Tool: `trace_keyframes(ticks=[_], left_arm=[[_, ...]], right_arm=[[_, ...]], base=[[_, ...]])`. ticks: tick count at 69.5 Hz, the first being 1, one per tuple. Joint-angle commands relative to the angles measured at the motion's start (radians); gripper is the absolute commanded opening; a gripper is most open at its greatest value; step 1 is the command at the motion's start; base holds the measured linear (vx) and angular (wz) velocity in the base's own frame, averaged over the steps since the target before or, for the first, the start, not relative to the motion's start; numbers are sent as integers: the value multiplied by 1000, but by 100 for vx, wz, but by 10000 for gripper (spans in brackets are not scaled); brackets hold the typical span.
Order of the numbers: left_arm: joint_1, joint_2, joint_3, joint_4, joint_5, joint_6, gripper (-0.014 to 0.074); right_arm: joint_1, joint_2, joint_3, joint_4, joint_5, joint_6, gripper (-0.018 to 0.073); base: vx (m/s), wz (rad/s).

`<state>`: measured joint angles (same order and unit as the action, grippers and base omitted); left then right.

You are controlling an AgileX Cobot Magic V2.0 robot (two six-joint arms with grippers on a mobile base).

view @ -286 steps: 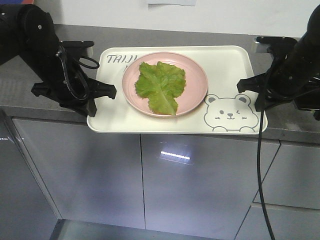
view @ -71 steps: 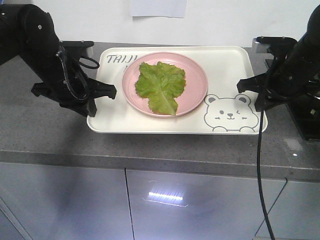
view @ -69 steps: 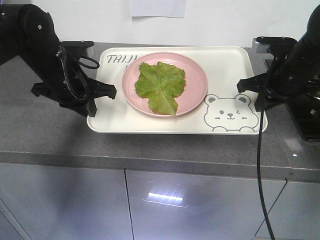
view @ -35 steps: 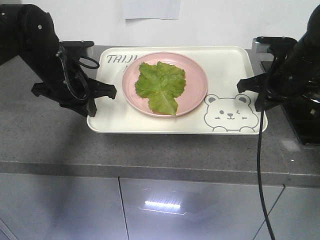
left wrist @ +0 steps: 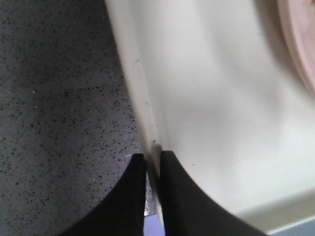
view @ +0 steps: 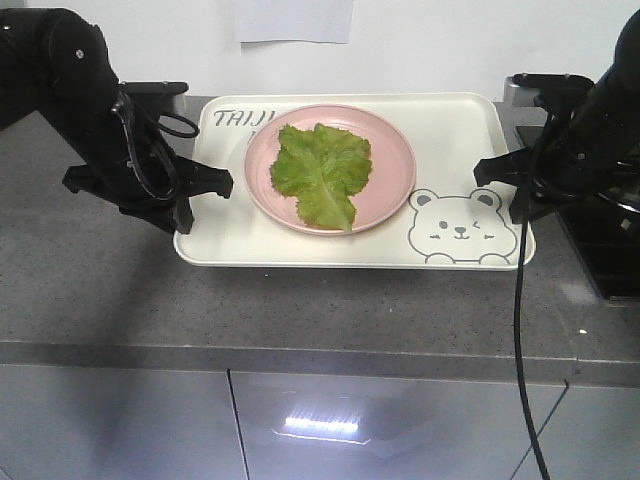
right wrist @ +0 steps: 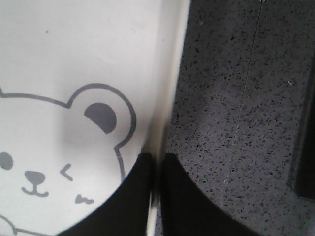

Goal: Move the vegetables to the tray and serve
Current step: 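Keep holding the tray with both grippers as the base drives on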

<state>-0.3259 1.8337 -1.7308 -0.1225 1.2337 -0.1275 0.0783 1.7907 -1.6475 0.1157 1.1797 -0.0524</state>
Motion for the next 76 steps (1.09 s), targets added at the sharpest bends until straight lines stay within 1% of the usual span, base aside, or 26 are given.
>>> trace_keyframes(ticks=[1,76], left_arm=[[-16,-62,-36,-90,-55,26,-6],[-16,-62,-36,-90,-55,26,-6]], right_arm=[[11,-56,-31,74,-57,-31,-7],[11,-56,-31,74,-57,-31,-7]], base=[[5,-2],[6,-1]])
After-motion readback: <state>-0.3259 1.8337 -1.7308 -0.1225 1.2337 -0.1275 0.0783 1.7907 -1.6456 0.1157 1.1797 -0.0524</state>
